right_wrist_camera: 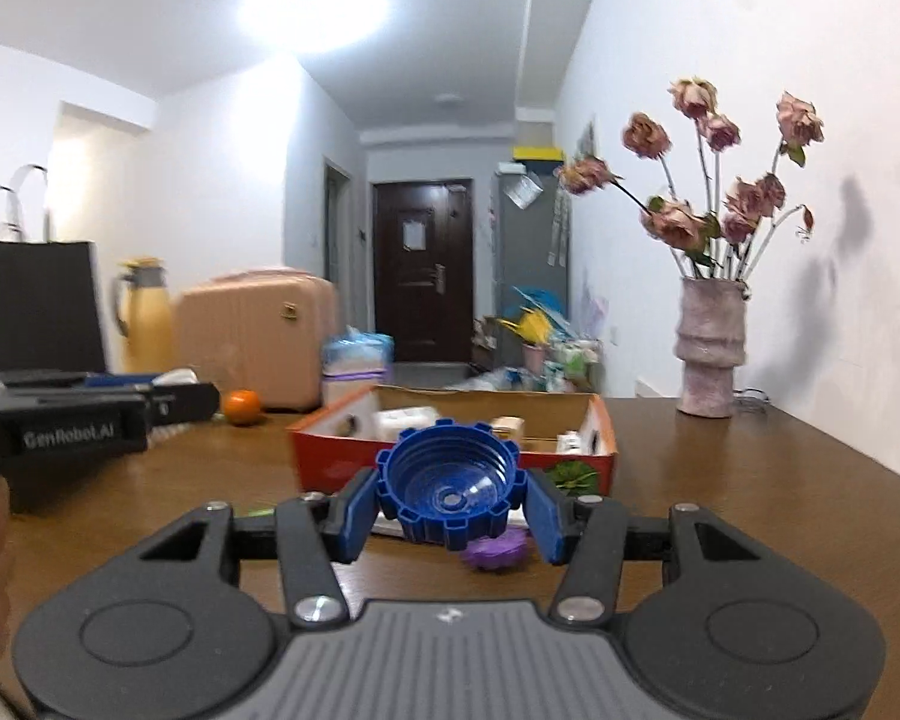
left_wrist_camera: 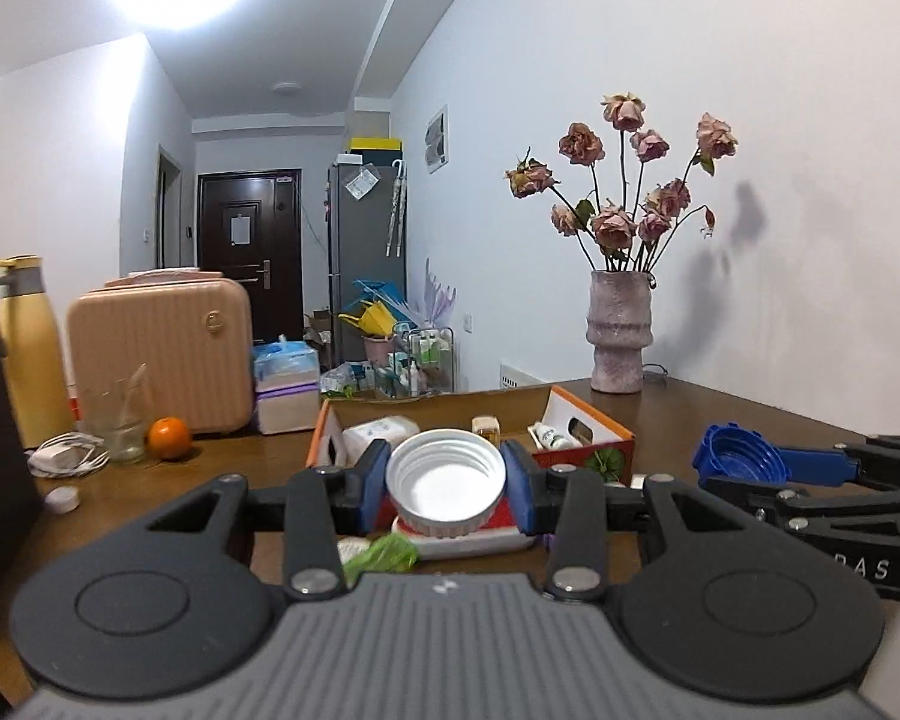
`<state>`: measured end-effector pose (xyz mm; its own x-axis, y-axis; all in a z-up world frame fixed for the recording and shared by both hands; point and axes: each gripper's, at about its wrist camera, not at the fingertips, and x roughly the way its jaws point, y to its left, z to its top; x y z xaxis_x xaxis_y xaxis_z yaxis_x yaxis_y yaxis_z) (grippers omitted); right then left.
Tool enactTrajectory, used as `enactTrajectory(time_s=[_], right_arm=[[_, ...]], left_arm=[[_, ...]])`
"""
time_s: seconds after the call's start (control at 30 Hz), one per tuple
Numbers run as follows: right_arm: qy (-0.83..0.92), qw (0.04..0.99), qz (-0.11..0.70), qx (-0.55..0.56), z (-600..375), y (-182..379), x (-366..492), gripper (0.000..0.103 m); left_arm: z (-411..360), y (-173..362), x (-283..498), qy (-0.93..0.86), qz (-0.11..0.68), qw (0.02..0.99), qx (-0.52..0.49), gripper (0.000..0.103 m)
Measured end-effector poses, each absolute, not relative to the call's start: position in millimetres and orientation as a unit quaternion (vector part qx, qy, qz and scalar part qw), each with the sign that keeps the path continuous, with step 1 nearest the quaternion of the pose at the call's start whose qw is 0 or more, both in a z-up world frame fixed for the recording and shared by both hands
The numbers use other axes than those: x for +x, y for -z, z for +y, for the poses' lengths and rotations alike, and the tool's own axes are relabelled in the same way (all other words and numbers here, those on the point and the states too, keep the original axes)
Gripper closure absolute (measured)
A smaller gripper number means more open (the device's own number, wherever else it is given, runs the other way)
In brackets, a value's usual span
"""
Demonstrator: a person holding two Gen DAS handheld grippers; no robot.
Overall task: Organize rigid objects
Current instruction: 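Carry the white cap and blue cap over the box and release them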
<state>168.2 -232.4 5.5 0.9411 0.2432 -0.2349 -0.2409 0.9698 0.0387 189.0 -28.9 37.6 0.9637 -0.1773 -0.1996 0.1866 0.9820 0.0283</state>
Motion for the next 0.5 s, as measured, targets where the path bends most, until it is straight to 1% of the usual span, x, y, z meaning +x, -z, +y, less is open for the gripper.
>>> enactTrajectory(time_s=[0.17, 0.3, 0.5], right_arm=[[-0.121, 0.985, 0.123, 0.003, -223, -1, 135, 0.052], [-0.111, 0.987, 0.113, -0.005, -217, 0, 115, 0.052], [-0.099, 0.99, 0.096, 0.0, -216, -3, 94, 0.052]], left_arm=[[-9, -33, 142, 0.071, 0.105, 0.992, 0.01, 0.062], [1, -31, 114, 0.058, 0.091, 0.994, 0.008, 0.062], [8, -34, 99, 0.061, 0.079, 0.995, 0.0, 0.062]])
